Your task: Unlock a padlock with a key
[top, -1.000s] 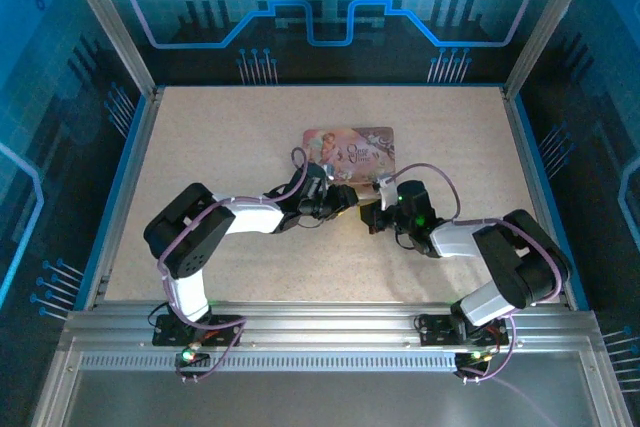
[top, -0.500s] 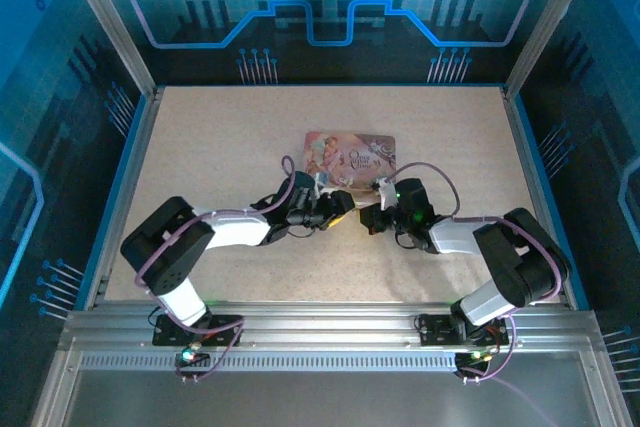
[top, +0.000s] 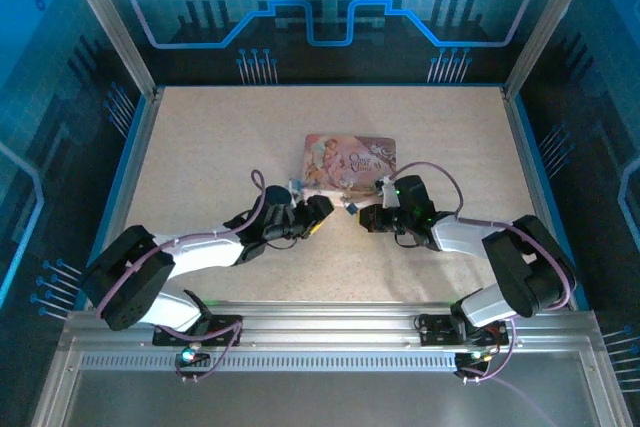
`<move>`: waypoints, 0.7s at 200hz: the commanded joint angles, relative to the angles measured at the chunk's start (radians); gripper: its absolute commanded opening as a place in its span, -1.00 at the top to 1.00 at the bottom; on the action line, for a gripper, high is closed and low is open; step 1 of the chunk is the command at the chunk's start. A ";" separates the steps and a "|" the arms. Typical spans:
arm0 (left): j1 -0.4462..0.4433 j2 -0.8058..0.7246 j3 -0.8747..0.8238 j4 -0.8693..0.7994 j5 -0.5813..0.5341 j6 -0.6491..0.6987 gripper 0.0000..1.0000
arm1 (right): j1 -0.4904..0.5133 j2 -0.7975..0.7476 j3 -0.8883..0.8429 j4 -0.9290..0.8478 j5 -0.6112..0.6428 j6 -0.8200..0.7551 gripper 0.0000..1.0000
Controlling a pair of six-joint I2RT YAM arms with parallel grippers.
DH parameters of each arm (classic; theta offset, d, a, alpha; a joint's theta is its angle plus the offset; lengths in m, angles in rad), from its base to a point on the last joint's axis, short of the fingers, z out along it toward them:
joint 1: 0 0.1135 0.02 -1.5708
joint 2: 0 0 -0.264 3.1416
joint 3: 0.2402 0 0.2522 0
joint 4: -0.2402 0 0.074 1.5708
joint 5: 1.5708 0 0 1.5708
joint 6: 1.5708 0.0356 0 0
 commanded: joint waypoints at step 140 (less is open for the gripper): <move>-0.047 0.207 0.041 0.301 -0.011 -0.142 -0.17 | 0.083 -0.145 -0.003 -0.124 0.084 0.437 1.00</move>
